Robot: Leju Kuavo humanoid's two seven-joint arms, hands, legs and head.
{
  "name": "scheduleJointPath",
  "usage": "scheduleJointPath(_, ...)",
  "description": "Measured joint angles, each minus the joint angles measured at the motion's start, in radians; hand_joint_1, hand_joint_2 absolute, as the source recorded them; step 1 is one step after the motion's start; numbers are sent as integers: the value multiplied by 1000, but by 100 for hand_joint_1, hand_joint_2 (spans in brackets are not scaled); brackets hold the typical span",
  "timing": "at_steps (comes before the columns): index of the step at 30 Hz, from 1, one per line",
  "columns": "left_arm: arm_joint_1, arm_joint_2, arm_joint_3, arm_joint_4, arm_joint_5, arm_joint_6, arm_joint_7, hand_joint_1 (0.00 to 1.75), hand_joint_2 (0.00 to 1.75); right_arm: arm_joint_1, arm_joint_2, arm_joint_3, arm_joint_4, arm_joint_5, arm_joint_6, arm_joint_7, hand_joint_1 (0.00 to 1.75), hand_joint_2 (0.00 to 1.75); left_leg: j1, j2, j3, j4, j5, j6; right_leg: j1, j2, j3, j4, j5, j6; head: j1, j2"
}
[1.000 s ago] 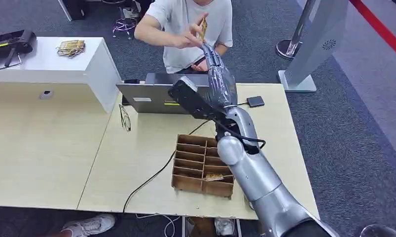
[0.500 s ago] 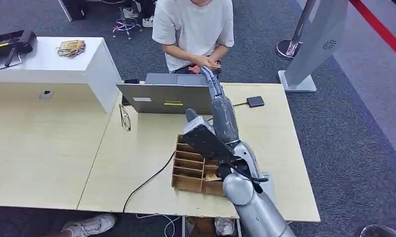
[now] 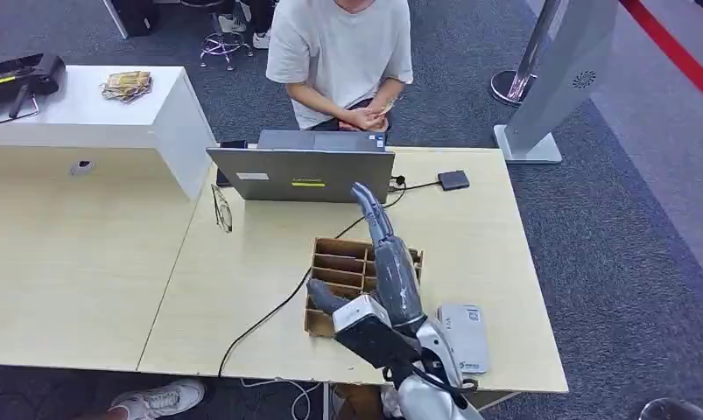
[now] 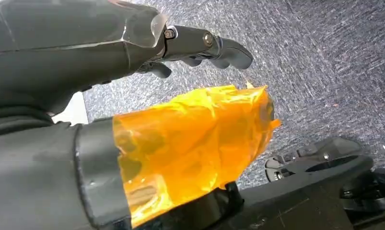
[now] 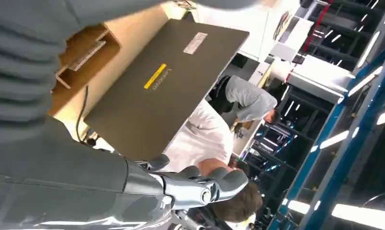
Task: Pass the card to the sensor for recognition and then transmit it.
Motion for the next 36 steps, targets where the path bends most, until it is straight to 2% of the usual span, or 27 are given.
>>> scheduleJointPath(8, 2, 0, 11, 0, 10, 6, 0, 0, 0, 61, -18, 13, -11, -20, -15, -15, 0, 175, 0, 0, 0, 0, 0, 0, 0, 0, 0, 0, 0, 0, 0, 0)
scheduleJointPath(12, 3, 0, 16, 0, 9, 8, 0, 0, 0, 75, -30, 19, -11, 29, -32, -5, 0, 175, 0, 0, 0, 0, 0, 0, 0, 0, 0, 0, 0, 0, 0, 0)
scheduleJointPath(19, 3, 0, 17, 0, -1, 2, 0, 0, 0, 67, -48, 43, 24, 184, -88, 81, 0, 175, 0, 0, 0, 0, 0, 0, 0, 0, 0, 0, 0, 0, 0, 0)
scheduleJointPath(27, 3, 0, 17, 0, -19, -4, 6, 0, 0, 47, -69, 56, 106, 411, -202, 188, 0, 175, 0, 0, 0, 0, 0, 0, 0, 0, 0, 0, 0, 0, 0, 0)
scheduleJointPath(36, 2, 0, 16, 0, -32, -14, 6, 0, 0, 18, -85, 56, 183, 515, -227, 256, 0, 175, 0, 0, 0, 0, 0, 0, 0, 0, 0, 0, 0, 0, 0, 0)
